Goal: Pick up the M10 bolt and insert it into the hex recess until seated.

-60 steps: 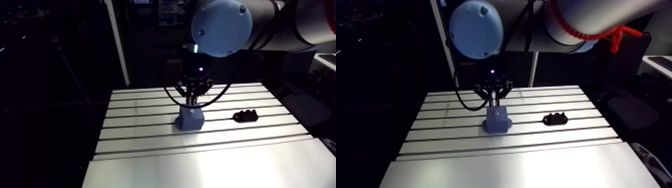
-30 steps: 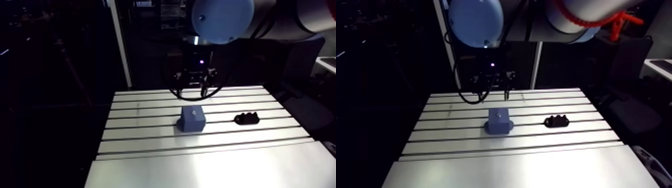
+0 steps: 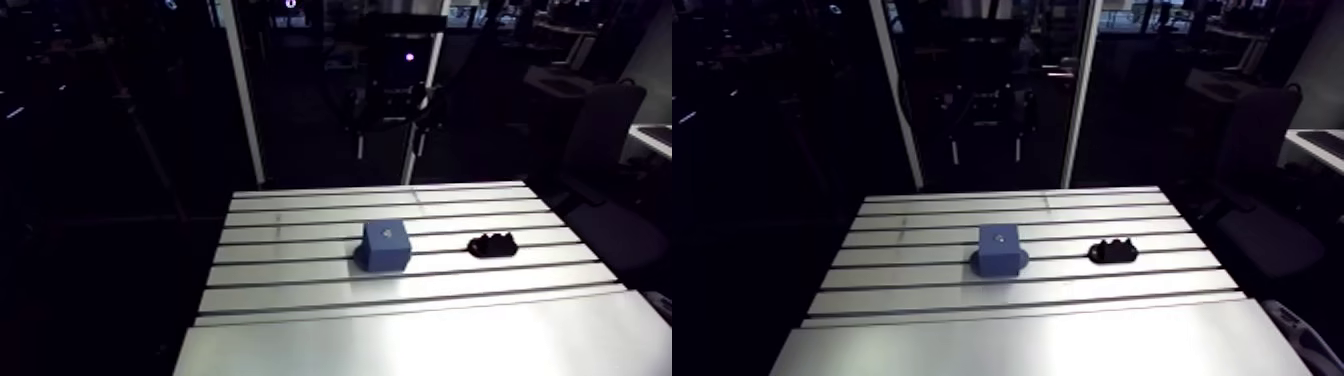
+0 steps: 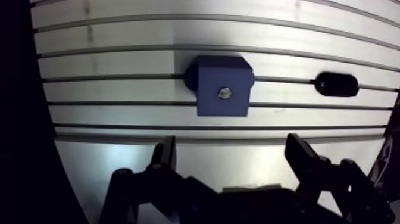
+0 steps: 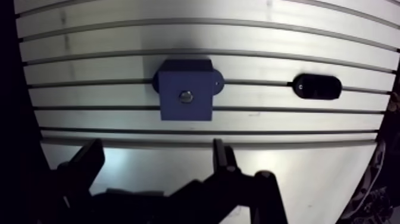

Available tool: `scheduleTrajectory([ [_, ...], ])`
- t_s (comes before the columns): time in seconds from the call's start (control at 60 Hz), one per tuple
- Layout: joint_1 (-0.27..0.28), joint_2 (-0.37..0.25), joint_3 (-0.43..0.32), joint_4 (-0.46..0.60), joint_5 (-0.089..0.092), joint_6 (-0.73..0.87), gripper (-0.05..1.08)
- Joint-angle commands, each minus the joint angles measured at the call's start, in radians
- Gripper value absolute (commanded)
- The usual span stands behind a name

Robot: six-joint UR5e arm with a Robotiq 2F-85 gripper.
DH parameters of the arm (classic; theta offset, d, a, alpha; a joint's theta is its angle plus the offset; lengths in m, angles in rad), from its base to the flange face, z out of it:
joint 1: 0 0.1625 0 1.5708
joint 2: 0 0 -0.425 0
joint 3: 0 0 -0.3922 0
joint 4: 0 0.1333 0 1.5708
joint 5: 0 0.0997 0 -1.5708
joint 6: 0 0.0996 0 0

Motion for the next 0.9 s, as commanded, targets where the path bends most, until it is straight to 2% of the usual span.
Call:
scheduleTrajectory([
  [0.017, 0.005, -0.040, -0.169, 0.173, 0.002, 0.025, 0.01],
  [0.4, 0.005, -0.114, -0.183, 0.197, -0.007, 0.026, 0.01],
  [0.717, 0.005, -0.154, -0.172, 0.197, 0.005, 0.025, 0.01],
  [0.9, 0.005, -0.169, -0.130, 0.195, 0.003, 0.025, 0.01],
])
